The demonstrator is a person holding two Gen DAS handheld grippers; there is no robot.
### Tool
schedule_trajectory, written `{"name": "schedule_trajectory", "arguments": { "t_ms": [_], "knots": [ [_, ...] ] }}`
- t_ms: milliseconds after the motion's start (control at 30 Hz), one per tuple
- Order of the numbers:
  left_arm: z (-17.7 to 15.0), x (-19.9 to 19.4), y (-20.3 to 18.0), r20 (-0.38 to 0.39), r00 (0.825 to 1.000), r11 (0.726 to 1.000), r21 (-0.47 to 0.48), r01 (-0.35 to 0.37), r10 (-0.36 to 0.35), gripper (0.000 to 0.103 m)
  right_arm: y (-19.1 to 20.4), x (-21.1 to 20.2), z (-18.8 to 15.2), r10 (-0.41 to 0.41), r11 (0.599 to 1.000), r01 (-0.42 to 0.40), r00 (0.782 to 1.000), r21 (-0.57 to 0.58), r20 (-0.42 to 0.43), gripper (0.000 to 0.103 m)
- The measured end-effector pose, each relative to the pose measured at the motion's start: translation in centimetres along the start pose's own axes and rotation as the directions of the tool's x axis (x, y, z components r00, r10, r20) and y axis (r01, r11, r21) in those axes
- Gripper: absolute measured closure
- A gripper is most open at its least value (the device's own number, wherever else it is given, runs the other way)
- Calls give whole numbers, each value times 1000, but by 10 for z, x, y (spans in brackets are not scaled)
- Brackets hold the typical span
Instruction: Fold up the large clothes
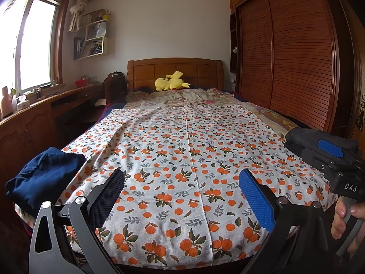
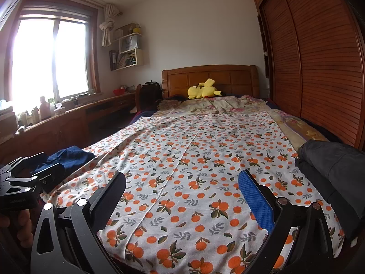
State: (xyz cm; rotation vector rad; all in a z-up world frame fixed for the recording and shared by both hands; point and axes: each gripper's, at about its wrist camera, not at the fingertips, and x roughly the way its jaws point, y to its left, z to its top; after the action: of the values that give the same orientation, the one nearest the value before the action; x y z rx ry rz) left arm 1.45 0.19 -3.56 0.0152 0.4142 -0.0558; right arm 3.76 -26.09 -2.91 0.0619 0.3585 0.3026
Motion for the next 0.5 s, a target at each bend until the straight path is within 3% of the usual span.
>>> {"name": "schedule_trajectory", "arguments": {
  "t_ms": [500],
  "knots": [
    [-3,3,1,-10,1000,1000,-8,1,-2,2,0,1,-3,-4,1000,4,1000,2,-5,8]
  ]
}}
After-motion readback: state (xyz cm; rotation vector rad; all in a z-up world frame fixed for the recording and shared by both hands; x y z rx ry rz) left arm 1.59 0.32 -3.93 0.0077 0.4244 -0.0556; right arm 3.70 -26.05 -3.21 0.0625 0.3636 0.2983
